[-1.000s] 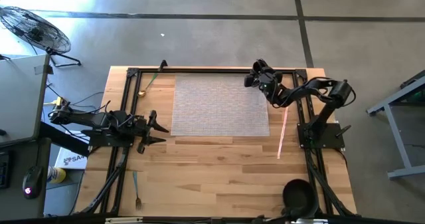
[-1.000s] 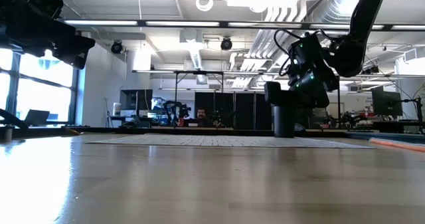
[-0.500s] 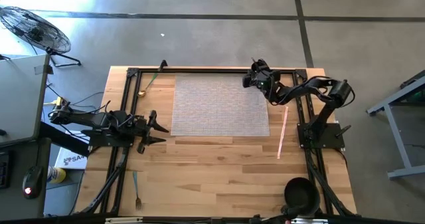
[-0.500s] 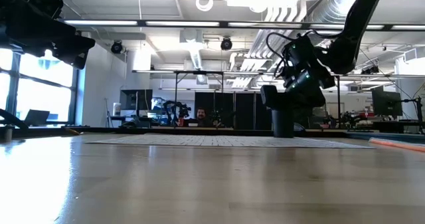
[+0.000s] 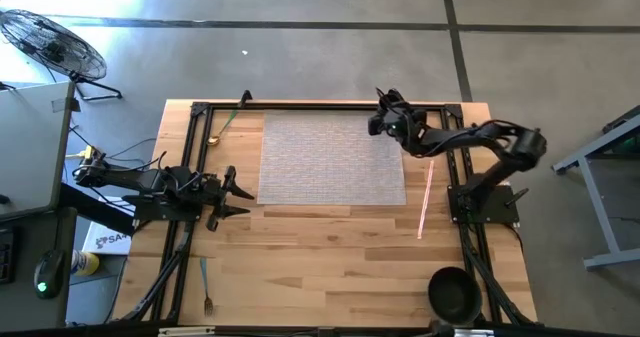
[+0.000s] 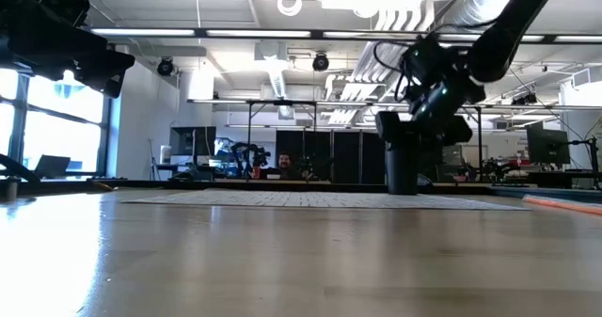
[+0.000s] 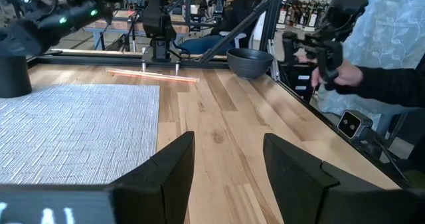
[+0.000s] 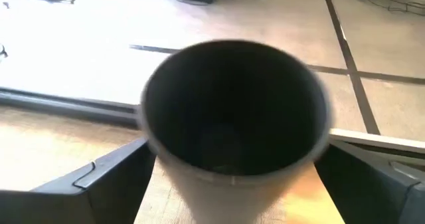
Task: Pick & Place Utensil
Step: Put the black cup on the gray mat, then put the black bowl to the bottom left of the black cup on the mat
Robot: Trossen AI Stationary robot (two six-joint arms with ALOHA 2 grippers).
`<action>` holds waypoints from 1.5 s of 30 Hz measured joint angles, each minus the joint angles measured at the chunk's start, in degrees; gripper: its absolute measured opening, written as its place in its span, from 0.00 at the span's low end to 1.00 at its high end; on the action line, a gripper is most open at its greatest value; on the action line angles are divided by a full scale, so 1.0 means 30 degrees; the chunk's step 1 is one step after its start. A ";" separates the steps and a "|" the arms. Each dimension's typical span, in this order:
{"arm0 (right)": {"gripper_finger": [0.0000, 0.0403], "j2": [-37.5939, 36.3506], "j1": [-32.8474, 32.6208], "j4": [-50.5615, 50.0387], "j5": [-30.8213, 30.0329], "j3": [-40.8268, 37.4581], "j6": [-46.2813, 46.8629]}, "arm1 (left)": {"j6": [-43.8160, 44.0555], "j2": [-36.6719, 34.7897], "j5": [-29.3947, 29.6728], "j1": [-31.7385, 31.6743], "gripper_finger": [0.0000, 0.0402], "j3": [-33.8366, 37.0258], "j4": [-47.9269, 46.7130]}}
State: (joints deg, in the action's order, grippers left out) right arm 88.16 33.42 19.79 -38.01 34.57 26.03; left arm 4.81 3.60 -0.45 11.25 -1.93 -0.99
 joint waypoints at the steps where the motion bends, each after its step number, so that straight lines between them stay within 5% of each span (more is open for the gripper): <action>1: 0.96 -0.0561 -0.0258 -0.0754 -0.0087 0.0000 0.0081 | -0.0005 -0.0007 0.0000 0.0000 0.44 0.0000 0.0000; 8: 0.96 -0.4017 -0.2872 -0.6169 -0.0066 0.0000 0.1570 | -0.0005 -0.0007 0.0000 0.0000 0.44 0.0000 0.0000; 15: 0.96 -0.5812 -0.6770 -1.1147 0.2198 0.0237 0.4929 | -0.0005 -0.0007 0.0000 0.0007 0.44 0.0000 0.0000; 23: 0.96 -0.5002 -1.1029 -2.0898 0.5885 0.5040 1.0127 | -0.0004 -0.0001 0.0000 0.0001 0.44 0.0000 0.0000; 30: 0.96 -0.2649 -1.4107 -2.7028 1.1443 0.9159 1.5792 | 0.0000 -0.0003 0.0000 0.0002 0.44 0.0000 0.0000; 38: 0.96 -0.0669 -1.7876 -2.8480 1.6043 1.1011 2.0908 | -0.0005 -0.0005 -0.0003 0.0003 0.44 0.0003 0.0000; 45: 0.96 -0.0617 -2.1798 -2.7081 1.6453 1.1038 2.7188 | -0.0002 0.0000 0.0000 0.0007 0.44 0.0000 0.0000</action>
State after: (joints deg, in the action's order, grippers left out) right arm 86.31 -31.97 -61.45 11.35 67.68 107.59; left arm 4.81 3.59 -0.45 11.27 -1.93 -0.99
